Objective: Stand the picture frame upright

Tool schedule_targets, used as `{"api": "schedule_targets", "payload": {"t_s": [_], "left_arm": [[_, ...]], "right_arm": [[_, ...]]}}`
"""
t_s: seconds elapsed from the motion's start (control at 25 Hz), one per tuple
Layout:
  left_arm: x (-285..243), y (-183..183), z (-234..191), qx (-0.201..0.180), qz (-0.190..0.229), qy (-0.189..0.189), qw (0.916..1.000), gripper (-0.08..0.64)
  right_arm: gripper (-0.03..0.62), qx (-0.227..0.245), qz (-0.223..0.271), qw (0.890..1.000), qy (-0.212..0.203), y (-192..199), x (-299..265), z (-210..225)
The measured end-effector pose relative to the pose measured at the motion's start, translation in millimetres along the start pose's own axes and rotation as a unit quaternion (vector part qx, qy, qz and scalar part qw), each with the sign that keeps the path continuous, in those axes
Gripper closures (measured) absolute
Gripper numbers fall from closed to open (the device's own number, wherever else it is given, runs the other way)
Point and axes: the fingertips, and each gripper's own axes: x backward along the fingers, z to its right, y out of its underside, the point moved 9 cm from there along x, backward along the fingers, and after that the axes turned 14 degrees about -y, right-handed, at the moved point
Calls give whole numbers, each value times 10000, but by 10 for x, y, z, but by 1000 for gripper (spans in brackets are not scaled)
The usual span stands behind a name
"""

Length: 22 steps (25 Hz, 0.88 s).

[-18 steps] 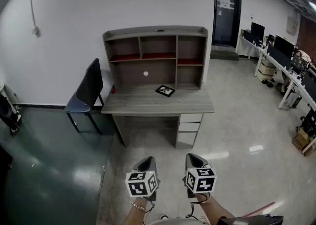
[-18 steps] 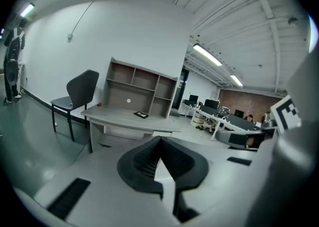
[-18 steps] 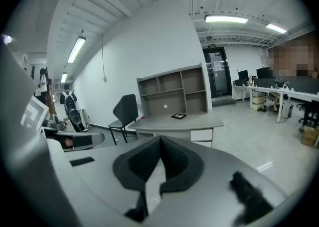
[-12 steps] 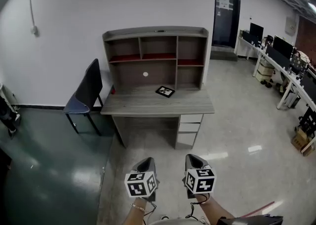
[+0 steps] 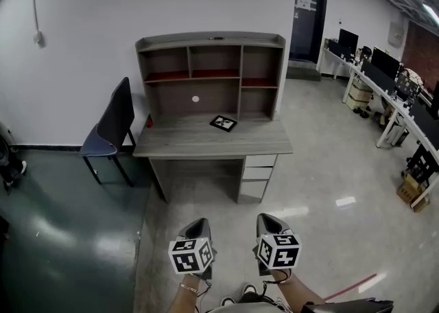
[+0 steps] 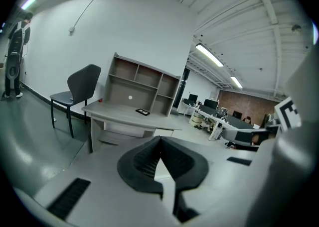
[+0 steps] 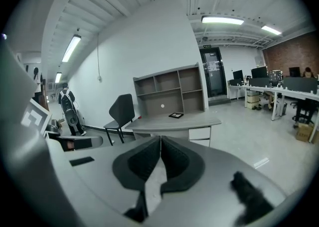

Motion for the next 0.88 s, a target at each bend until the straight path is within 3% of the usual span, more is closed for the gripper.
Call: {"api": "schedule_targets", "payload": {"t_s": [0.44,0.88], "left_arm": [[-159,36,-126,120,-65,-104,9999,548],[-575,-132,-125,-16,-76,-230,9997,548]], "right_arm": [[560,-165,-52,9998,85,16,-155,116],[560,-361,-1,9993,-44,-111,-585,395]]}}
